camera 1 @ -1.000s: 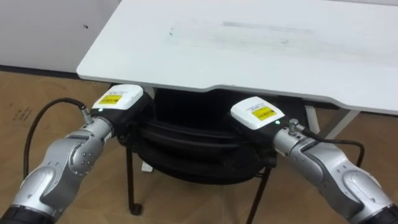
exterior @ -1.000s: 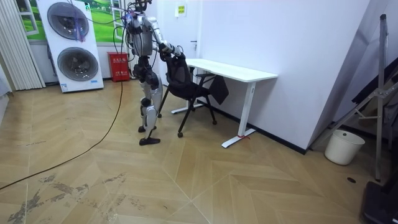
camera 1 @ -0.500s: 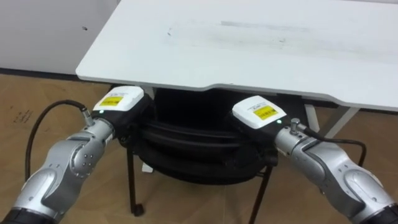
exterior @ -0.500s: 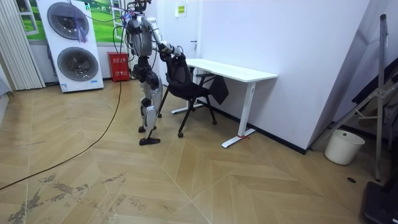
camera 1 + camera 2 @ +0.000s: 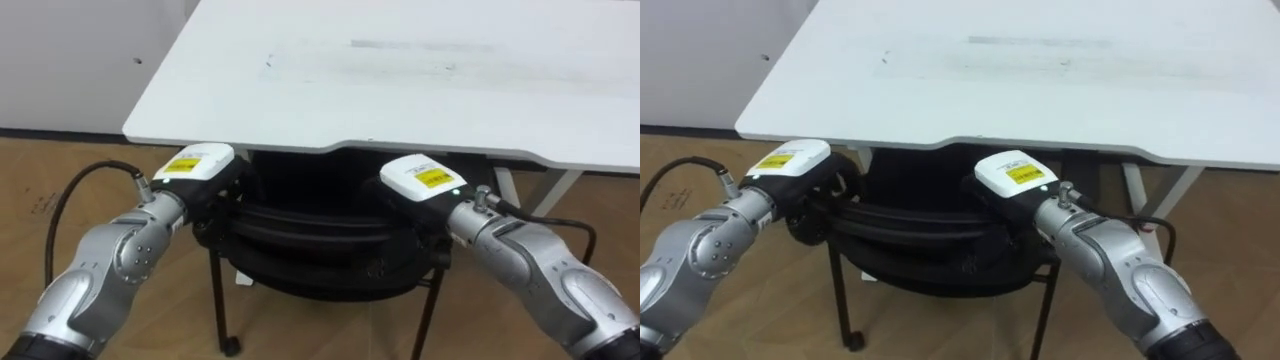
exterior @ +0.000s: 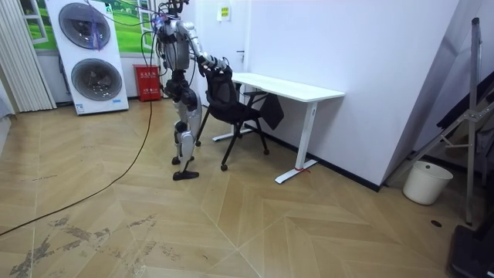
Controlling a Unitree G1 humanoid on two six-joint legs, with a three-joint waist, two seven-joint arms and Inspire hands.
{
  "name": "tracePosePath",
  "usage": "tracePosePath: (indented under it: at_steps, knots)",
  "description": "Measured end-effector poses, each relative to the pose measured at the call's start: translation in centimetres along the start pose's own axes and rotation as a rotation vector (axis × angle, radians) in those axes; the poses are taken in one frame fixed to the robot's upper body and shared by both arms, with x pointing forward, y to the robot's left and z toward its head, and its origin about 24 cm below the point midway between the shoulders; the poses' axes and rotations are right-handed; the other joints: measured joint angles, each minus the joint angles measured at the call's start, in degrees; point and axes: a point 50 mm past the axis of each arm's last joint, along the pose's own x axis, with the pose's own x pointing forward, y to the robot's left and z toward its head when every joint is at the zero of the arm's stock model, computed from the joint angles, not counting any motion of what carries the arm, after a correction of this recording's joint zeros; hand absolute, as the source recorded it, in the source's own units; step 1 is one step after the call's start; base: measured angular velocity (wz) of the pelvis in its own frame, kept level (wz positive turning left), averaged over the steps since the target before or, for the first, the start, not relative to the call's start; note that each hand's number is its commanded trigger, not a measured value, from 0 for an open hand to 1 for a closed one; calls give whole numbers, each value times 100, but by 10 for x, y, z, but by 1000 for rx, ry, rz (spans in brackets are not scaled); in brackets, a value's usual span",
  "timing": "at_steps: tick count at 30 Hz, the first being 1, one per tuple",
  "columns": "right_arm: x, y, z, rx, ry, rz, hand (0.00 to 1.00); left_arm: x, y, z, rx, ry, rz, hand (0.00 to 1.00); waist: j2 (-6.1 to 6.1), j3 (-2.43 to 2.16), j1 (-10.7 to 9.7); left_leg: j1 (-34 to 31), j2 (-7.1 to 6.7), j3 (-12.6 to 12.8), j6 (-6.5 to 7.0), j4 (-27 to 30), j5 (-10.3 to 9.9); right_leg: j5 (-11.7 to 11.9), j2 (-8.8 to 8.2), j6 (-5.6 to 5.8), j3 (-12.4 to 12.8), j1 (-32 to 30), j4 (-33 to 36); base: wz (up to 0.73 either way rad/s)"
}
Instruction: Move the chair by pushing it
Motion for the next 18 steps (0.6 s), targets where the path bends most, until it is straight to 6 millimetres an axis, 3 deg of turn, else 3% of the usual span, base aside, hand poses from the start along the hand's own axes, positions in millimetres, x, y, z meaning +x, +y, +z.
tracePosePath:
  at_steps: [5,18]
  knots:
    - [-1,0,-3,63,9,27,0,1,0,2,-18,14,4,0,0,3,-10,8,7,262,54,-11,33,-11,15,3,287,0,-12,4]
    - [0,-1,-4,108,29,30,0,1,1,4,-17,13,9,0,-22,55,-2,-2,11,309,66,-8,29,-8,9,11,354,-39,-6,-1]
